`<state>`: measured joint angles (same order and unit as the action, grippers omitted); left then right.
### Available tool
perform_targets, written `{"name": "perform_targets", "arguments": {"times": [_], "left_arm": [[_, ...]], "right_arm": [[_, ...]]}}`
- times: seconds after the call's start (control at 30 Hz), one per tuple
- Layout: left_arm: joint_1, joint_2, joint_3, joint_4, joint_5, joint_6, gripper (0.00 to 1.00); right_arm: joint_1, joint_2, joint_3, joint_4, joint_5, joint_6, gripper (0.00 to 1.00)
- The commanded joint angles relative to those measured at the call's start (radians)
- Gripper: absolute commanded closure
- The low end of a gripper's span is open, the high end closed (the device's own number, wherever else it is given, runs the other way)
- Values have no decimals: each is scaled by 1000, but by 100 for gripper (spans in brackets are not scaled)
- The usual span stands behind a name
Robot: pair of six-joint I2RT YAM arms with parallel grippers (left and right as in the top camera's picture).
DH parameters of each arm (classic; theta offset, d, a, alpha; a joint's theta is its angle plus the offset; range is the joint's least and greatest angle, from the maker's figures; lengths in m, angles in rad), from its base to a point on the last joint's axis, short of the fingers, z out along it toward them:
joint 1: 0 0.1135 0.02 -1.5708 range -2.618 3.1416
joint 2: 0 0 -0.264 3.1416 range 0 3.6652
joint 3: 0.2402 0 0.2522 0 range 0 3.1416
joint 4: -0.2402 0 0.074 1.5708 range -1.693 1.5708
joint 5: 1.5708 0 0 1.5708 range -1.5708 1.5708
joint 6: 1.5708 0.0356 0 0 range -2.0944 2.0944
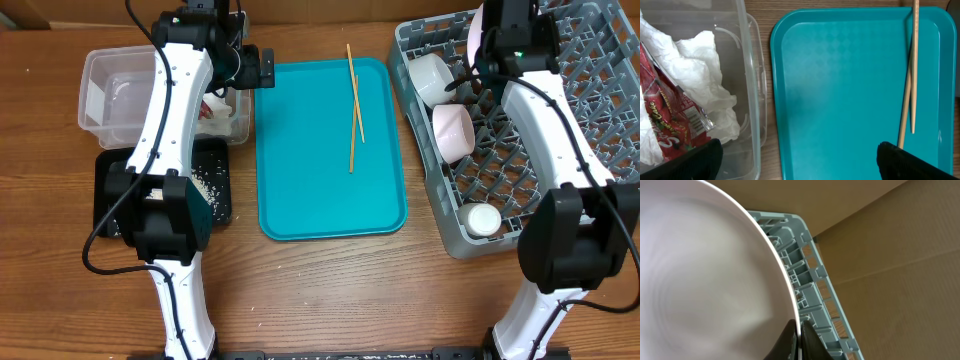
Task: Sort waste into correct bins and load items into the dishwasher
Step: 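Carry the white plate to the rack and stand it upright, then release the plate, reach right gripper to chopsticks and grasp one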
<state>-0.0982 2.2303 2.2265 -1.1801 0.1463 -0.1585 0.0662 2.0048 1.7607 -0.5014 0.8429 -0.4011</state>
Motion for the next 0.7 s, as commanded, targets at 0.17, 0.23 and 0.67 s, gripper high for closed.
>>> {"name": "perform_targets", "arguments": {"times": [0.17,0.23,0.67], "left_arm": [[-7,-11,22,3,11,-6,0],[-7,-11,22,3,11,-6,0],[-7,-11,22,3,11,-6,0]], "right_arm": [[18,50,6,-50,-32,-13,39],[20,47,7,-35,-32,8,27],[83,-248,24,-162,-743,425,0]]}}
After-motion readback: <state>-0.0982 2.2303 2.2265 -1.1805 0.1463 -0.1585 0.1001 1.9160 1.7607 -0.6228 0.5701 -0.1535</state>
